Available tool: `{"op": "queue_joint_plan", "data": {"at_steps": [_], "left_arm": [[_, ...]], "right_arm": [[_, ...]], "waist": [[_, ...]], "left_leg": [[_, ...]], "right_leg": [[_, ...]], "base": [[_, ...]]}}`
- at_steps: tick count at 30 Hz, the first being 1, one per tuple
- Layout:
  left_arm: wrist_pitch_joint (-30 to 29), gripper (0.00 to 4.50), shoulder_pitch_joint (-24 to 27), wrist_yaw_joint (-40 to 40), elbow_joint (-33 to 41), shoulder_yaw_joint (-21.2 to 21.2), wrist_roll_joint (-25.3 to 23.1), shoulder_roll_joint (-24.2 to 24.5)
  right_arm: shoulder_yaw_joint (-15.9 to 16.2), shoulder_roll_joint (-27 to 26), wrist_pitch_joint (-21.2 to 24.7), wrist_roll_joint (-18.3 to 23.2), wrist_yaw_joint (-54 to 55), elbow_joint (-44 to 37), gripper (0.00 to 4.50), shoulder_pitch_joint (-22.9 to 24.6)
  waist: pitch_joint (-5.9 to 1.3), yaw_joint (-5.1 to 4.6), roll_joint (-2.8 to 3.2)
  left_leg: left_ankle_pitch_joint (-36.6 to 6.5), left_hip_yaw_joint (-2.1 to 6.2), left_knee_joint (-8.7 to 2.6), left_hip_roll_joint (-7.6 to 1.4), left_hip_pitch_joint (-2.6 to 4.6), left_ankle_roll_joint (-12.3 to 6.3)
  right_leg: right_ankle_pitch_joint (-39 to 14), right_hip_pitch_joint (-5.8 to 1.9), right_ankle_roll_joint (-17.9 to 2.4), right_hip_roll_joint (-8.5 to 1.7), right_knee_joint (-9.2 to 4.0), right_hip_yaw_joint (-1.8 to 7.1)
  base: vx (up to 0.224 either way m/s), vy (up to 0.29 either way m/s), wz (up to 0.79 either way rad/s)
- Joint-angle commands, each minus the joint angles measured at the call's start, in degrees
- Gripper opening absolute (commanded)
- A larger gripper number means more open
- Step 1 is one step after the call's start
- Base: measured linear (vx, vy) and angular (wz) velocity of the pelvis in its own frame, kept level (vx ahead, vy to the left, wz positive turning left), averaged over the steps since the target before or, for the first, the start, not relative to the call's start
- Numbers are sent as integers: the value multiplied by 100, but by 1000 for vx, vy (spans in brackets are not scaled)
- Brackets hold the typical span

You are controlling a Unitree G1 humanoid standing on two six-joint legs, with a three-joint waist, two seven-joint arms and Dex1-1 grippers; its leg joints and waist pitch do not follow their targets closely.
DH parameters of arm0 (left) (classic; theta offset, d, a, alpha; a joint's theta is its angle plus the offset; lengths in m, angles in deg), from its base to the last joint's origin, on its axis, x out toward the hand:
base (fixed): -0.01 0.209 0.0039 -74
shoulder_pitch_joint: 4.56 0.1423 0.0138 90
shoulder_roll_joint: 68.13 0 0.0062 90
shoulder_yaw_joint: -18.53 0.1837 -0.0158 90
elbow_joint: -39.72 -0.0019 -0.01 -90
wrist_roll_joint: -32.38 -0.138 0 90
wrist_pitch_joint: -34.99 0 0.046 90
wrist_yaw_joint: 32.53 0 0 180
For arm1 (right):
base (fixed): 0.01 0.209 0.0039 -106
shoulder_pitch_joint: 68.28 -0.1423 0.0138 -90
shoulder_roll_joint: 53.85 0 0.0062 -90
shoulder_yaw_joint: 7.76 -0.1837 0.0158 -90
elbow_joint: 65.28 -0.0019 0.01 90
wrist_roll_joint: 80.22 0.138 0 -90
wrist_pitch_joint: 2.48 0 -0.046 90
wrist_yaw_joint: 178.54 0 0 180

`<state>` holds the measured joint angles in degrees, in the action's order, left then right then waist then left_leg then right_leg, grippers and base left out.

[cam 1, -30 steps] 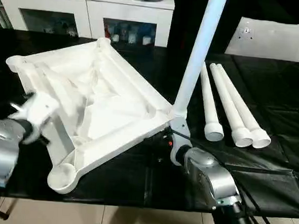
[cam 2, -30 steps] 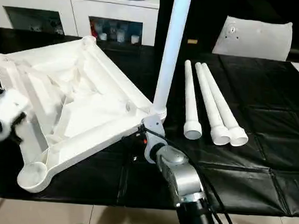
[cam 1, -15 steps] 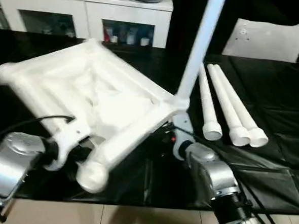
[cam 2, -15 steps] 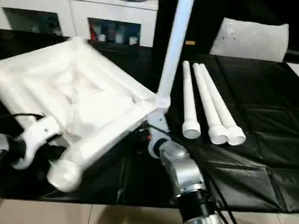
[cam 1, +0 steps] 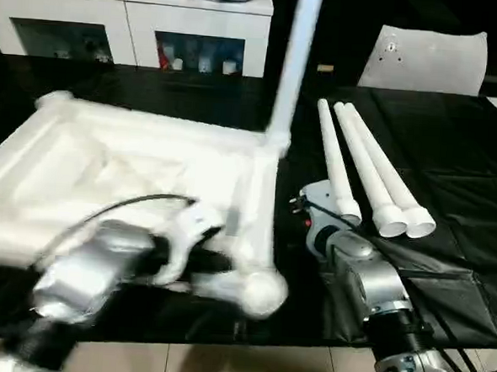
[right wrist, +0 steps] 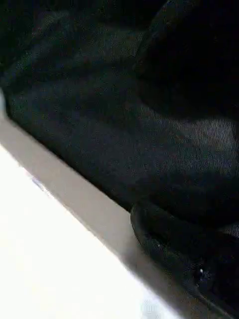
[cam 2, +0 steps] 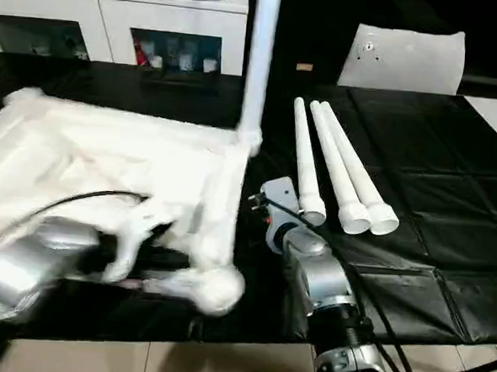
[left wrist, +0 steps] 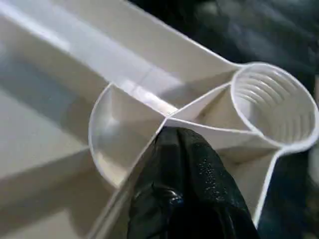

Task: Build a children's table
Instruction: Rotate table base

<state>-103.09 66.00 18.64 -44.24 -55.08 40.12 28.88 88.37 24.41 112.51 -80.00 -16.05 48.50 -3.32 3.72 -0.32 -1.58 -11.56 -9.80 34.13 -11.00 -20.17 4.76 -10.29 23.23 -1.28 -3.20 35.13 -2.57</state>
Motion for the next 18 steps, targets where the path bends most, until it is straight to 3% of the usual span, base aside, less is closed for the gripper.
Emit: {"op": "queue_joint_plan", "data": {"at_steps": [1, 2, 3, 4, 5, 7, 12, 16, 17, 18], "left_arm": [[565, 7, -329, -548, -380, -87, -176, -299], [671, 7, -395, -721, -554, -100, -253, -380], [862, 7, -478, -988, -801, -109, -400, -450], [976, 7, -535, -1165, -969, -124, -490, -491], [976, 7, -535, -1165, -969, -124, -490, -491], [1233, 7, -595, -1366, -1193, -218, -560, -534], [1700, 7, -507, -1304, -1099, -420, -490, -447], [1858, 24, -473, -1270, -1069, -530, -405, -451], [1959, 24, -346, -1168, -821, -702, -231, -375], [1988, 52, -255, -1135, -652, -788, -142, -323]], "right_arm": [[191, -143, -75, 96, -145, -44, 450, -115], [175, -128, -86, 88, -131, -48, 450, -127], [142, -96, -106, 69, -81, -80, 450, -160], [98, -71, -113, 60, -20, -115, 450, -198], [98, -71, -113, 60, -20, -115, 450, -198], [6, -14, -56, -25, 126, -227, 450, -315], [-254, 53, 697, -152, 607, -463, 450, -678], [-392, 68, 808, -7, 573, -474, 450, -794], [-642, 163, 749, 88, 708, -284, 450, -1067], [-758, 234, 667, 96, 824, -92, 450, -1227]], "waist": [[-395, 37, 92], [-404, 40, 75], [-404, 38, 83], [-422, 53, 90], [-415, 43, 76], [-414, 57, 104], [-424, 65, 94], [-435, 102, 115], [-439, 115, 131], [-442, 108, 117]], "left_leg": [[-846, 27, -362, -105, -30, 15], [-896, 23, -344, -101, -16, 2], [-842, 39, -353, -103, -48, -16], [-800, 37, -337, -111, -8, -18], [-777, 31, -338, -109, -28, -40], [-790, 35, -344, -116, -22, -55], [-671, 32, -340, -119, -7, -18], [-606, 21, -340, -127, 12, -18], [-581, 30, -342, -131, 7, -12], [-567, 26, -343, -137, -4, 16]], "right_leg": [[-1176, -339, -1042, -337, -428, 253], [-1268, -341, -1009, -338, -441, 255], [-1272, -367, -982, -345, -438, 249], [-1265, -344, -974, -349, -433, 247], [-1219, -345, -993, -344, -434, 254], [-1213, -335, -1002, -341, -432, 246], [-958, -333, -1066, -331, -389, 249], [-588, -334, -1173, -334, -351, 256], [-507, -345, -1216, -345, -331, 254], [-434, -349, -1272, -344, -316, 251]], "base": [[0, 0, 0], [0, 0, 0], [0, 0, 0], [0, 0, 0], [0, 0, 0], [0, 0, 0], [0, 0, 0], [0, 0, 0], [0, 0, 0], [0, 0, 0]]}}
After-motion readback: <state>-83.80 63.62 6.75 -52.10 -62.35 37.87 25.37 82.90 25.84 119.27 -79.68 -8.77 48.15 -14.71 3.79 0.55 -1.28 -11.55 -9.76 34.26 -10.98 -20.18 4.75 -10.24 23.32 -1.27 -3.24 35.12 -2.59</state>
